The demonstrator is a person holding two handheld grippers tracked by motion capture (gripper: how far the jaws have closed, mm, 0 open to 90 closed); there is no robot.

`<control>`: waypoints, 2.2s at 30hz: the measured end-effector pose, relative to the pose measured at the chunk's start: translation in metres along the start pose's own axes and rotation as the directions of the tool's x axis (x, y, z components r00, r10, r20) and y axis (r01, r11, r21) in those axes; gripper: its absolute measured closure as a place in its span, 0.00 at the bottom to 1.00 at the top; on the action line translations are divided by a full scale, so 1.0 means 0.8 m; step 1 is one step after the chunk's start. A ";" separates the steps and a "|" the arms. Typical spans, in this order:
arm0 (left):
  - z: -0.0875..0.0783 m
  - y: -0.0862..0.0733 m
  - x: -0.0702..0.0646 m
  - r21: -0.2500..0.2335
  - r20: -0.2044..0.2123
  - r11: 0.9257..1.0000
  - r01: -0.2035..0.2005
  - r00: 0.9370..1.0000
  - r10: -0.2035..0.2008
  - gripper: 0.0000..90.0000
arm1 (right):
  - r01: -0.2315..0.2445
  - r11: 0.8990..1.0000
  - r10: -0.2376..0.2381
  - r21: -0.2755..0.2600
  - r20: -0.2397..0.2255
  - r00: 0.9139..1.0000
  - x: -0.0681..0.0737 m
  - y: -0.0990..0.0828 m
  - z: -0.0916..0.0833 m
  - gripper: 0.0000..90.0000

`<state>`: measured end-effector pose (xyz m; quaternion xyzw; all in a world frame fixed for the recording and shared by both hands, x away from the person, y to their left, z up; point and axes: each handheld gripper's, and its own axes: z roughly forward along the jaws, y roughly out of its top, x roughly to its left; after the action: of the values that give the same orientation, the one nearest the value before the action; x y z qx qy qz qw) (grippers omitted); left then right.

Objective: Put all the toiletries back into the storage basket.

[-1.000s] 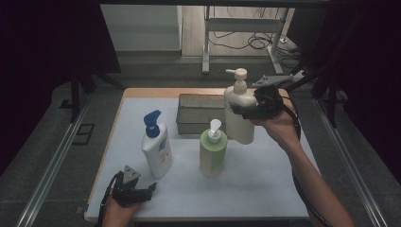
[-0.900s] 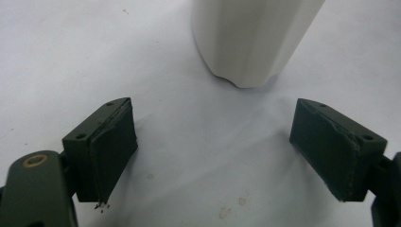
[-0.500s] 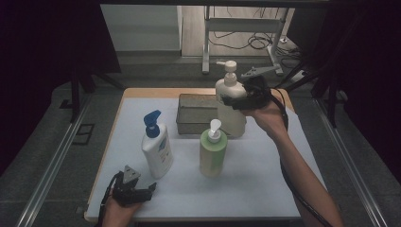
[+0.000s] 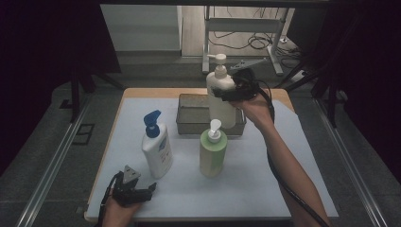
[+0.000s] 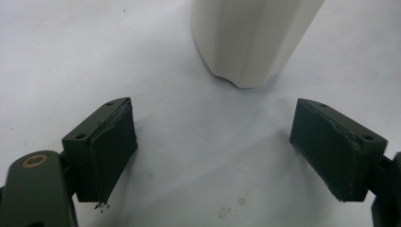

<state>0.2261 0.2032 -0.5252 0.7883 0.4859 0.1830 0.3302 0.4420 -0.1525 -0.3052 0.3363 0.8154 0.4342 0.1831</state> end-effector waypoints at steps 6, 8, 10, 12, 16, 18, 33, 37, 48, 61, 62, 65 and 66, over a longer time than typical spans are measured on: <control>0.000 0.000 0.000 0.000 0.002 1.000 0.003 1.000 -0.003 0.16 | 0.003 1.000 -0.003 -0.009 0.003 1.000 0.000 0.008 0.018 0.40; 0.000 0.000 0.000 0.000 0.004 1.000 0.004 1.000 -0.004 0.16 | 0.002 1.000 -0.002 -0.014 0.002 1.000 -0.001 0.009 0.023 0.40; 0.000 0.000 0.000 0.001 0.004 1.000 0.003 1.000 -0.003 0.16 | -0.003 1.000 0.003 -0.020 0.001 1.000 -0.002 0.010 0.029 0.40; 0.000 0.000 0.000 0.001 0.004 1.000 0.004 1.000 -0.004 0.16 | -0.004 1.000 0.004 -0.026 0.005 1.000 -0.004 0.011 0.038 0.40; 0.000 0.000 0.000 0.002 0.005 1.000 0.003 1.000 -0.003 0.16 | 0.002 1.000 -0.001 -0.028 0.014 1.000 -0.004 0.012 0.048 0.40; 0.000 0.000 0.000 0.002 0.005 1.000 0.003 1.000 -0.003 0.16 | 0.010 0.999 -0.009 -0.032 0.014 1.000 -0.004 0.013 0.053 0.40; 0.000 0.000 0.000 0.007 0.009 1.000 0.003 1.000 -0.004 0.15 | 0.033 0.999 -0.032 -0.031 0.023 0.999 -0.002 0.010 0.094 0.40; 0.000 0.000 0.000 0.006 0.007 1.000 -0.001 1.000 0.000 0.15 | 0.038 0.999 -0.037 -0.026 0.023 0.999 -0.002 0.004 0.102 0.40; 0.000 0.000 0.000 0.007 0.007 1.000 -0.001 1.000 0.000 0.15 | 0.025 1.000 -0.025 -0.010 0.001 1.000 -0.001 -0.014 0.115 0.40; 0.000 0.000 0.000 0.008 0.007 1.000 -0.001 1.000 0.001 0.15 | 0.026 0.999 -0.026 0.019 -0.006 1.000 0.001 -0.027 0.116 0.40; 0.000 0.000 0.000 0.008 0.007 1.000 -0.001 1.000 0.001 0.15 | 0.025 0.999 -0.025 0.022 -0.007 1.000 0.002 -0.027 0.116 0.40; 0.000 0.000 0.000 0.008 0.007 1.000 -0.001 1.000 0.001 0.15 | 0.028 0.999 -0.027 0.030 -0.008 1.000 0.002 -0.031 0.117 0.40; 0.000 0.000 0.000 0.008 0.007 1.000 -0.001 1.000 0.001 0.15 | 0.026 0.999 -0.026 0.034 -0.007 1.000 0.002 -0.032 0.117 0.40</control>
<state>0.2262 0.2031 -0.5250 0.7903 0.4852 0.1786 0.3288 0.4862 -0.1068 -0.3787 0.3272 0.8277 0.4189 0.1802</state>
